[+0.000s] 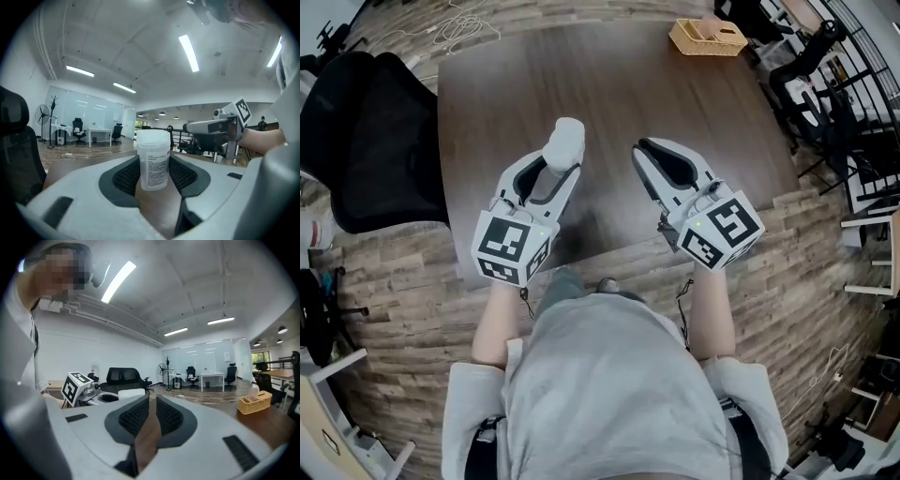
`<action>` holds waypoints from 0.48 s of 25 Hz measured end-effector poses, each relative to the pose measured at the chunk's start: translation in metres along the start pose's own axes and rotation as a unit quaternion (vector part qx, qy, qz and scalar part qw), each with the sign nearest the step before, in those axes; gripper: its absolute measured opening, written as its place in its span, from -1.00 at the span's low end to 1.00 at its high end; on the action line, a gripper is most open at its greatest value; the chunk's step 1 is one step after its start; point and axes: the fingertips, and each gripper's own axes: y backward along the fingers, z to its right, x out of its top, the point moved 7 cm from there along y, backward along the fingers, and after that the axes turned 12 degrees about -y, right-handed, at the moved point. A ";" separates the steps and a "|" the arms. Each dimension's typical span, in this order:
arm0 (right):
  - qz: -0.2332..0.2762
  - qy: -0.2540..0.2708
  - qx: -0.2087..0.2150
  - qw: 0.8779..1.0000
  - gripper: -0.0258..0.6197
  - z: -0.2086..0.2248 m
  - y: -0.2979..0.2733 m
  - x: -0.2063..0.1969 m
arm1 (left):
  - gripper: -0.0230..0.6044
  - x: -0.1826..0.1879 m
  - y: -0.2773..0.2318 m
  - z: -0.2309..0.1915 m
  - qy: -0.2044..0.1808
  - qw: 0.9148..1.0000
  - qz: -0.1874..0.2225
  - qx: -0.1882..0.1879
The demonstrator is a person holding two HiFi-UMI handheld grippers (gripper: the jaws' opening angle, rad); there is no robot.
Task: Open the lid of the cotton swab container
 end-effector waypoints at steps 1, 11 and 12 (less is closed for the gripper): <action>0.001 -0.002 0.014 1.000 -0.85 -0.002 0.001 0.003 | -0.32 0.005 0.002 0.003 -0.006 1.000 0.001 -0.002; -0.015 0.005 0.102 0.995 -0.40 -0.022 0.009 0.011 | -0.32 0.035 0.010 0.040 -0.026 0.999 0.013 -0.026; -0.017 0.009 0.113 0.993 -0.28 -0.026 0.011 0.011 | -0.32 0.038 0.011 0.044 -0.030 0.999 0.013 -0.027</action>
